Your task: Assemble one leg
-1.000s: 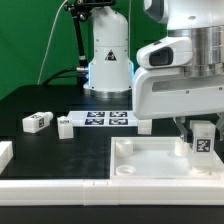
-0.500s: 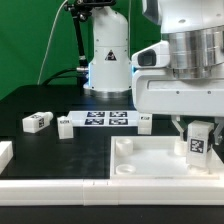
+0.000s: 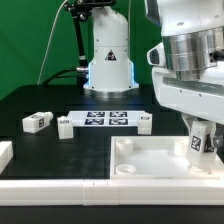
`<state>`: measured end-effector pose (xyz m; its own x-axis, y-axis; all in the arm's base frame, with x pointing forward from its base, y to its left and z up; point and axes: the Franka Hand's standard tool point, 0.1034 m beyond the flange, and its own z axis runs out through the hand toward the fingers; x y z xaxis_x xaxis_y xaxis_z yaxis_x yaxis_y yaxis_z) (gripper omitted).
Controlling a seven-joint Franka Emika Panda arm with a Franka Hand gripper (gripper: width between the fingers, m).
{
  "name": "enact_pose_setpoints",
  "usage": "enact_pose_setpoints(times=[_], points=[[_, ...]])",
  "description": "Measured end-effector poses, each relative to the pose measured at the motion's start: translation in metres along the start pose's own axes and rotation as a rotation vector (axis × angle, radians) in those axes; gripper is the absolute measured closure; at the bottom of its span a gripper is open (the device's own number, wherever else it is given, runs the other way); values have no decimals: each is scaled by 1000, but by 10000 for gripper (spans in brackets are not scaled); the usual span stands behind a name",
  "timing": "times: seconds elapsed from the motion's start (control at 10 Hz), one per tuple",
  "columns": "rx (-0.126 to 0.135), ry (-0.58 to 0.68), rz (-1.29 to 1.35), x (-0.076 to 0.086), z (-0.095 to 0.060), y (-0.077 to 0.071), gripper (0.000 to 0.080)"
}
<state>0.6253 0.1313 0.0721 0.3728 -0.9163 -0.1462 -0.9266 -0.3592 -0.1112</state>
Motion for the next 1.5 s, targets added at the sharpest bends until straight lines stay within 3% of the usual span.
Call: enact_pose_setpoints(times=[0.2, 0.3, 0.4, 0.5, 0.7, 0.8, 1.0, 1.3, 1.5], points=[[-2, -1, -70, 0, 0, 0, 505], [-8, -6, -110, -1, -1, -1, 294], [-11, -3, -215, -1, -1, -3, 294], [-22, 6, -389, -1, 1, -3, 180], [-50, 6, -602, -2, 2, -1, 159], [-81, 10, -755, -2, 4, -1, 151], [-116, 32, -954, -5, 4, -3, 150], [-148, 15, -1259, -4, -1, -1, 150], [-138, 18, -1411, 5, -2, -2, 150]])
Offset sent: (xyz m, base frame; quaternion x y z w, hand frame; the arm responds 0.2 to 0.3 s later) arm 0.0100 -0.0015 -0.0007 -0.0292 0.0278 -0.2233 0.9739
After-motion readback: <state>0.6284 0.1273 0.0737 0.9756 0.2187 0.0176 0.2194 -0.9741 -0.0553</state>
